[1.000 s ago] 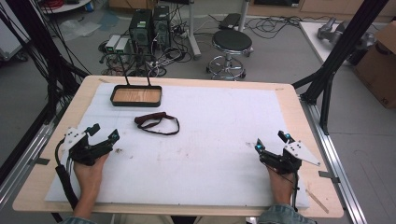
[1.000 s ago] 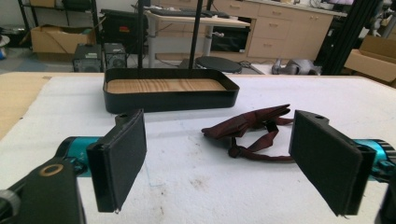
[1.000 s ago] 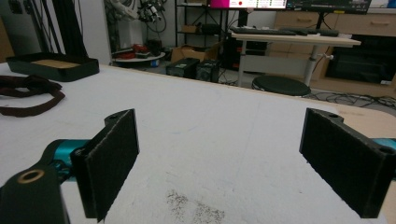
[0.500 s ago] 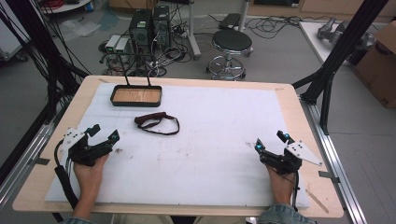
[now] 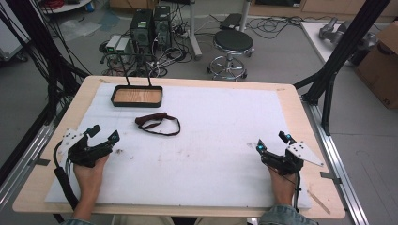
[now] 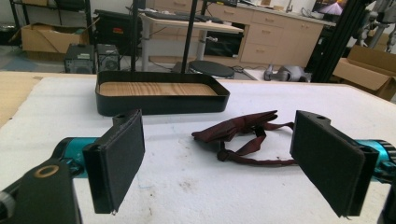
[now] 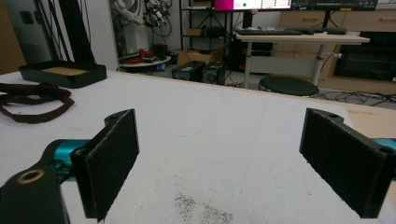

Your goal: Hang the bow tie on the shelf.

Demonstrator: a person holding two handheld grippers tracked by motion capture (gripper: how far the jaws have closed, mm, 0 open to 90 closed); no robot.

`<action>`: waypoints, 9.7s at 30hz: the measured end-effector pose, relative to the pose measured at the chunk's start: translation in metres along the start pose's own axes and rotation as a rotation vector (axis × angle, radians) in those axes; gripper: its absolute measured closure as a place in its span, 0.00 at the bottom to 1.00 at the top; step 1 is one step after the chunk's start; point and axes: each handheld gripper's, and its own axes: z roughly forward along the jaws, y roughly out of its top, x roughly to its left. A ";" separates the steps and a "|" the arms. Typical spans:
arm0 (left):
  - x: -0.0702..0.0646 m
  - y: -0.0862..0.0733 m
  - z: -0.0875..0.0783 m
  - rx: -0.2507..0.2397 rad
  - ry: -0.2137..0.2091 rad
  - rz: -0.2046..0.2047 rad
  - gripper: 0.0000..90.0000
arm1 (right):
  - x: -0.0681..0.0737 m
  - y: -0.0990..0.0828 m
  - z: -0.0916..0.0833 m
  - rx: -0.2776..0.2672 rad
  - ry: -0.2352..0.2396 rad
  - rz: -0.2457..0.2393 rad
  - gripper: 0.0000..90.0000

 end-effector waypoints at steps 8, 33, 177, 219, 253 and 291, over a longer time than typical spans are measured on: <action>-0.002 0.001 0.002 0.002 -0.018 0.007 0.21 | 0.001 0.000 0.000 0.005 0.000 -0.002 0.12; -0.009 0.023 0.070 0.079 -0.154 0.074 0.31 | 0.002 0.000 0.001 0.012 -0.001 -0.033 0.12; -0.029 0.128 0.212 0.067 -0.024 0.139 0.84 | 0.000 -0.001 0.003 0.026 0.014 -0.017 0.12; -0.026 0.107 0.222 0.105 0.025 0.182 0.79 | -0.001 -0.002 0.003 0.028 0.019 -0.016 0.12; -0.013 0.097 0.192 0.121 -0.018 0.175 0.65 | -0.001 -0.002 0.003 0.031 0.013 -0.019 0.12; -0.028 0.097 0.072 0.049 -0.133 0.246 0.27 | 0.000 -0.002 0.003 0.034 0.003 -0.017 0.12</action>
